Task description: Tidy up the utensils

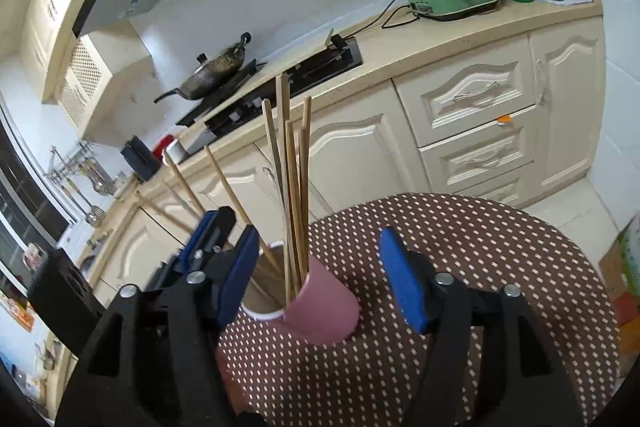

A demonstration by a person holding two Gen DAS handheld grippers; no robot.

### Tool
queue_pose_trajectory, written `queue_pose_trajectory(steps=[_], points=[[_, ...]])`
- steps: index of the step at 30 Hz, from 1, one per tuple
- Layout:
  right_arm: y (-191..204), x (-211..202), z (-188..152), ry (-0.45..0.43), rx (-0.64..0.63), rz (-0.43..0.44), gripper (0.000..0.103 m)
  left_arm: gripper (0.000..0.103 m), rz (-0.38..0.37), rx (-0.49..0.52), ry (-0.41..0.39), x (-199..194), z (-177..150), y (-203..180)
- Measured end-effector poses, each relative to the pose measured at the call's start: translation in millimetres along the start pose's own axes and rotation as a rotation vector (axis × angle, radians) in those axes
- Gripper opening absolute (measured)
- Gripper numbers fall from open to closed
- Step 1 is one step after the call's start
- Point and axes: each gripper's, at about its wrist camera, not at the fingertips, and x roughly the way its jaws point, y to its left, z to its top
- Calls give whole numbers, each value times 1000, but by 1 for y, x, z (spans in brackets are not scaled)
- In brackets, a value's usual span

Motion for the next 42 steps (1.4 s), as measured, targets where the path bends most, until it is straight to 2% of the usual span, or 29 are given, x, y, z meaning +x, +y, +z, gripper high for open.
queue_pose_trajectory(steps=[1,2,4,10,21,25,29,36,42], points=[[2,-5,-1,3,-9,-12,69,46,7,5,1,-8,3,0],[5,-11,-3,5,-19,-24,71,59,8,8,-3,-13,6,0],[9,-21,-5,10,-29,-41,76,59,14,21,-12,-28,13,-2],[25,-54,-5,7,-56,-67,82,61,30,14,34,-65,33,-3],[52,-113,-1,32,-80,-80,86,64,69,6,131,-136,69,4],[59,-134,-3,38,-86,-99,88,71,101,49,129,-161,82,3],[68,-153,-6,50,-81,-99,88,73,85,13,169,-185,91,4],[80,-177,-18,60,-87,-118,93,79,68,35,190,-221,96,-6],[88,-200,-23,30,-91,-131,94,87,59,41,185,-248,103,-14]])
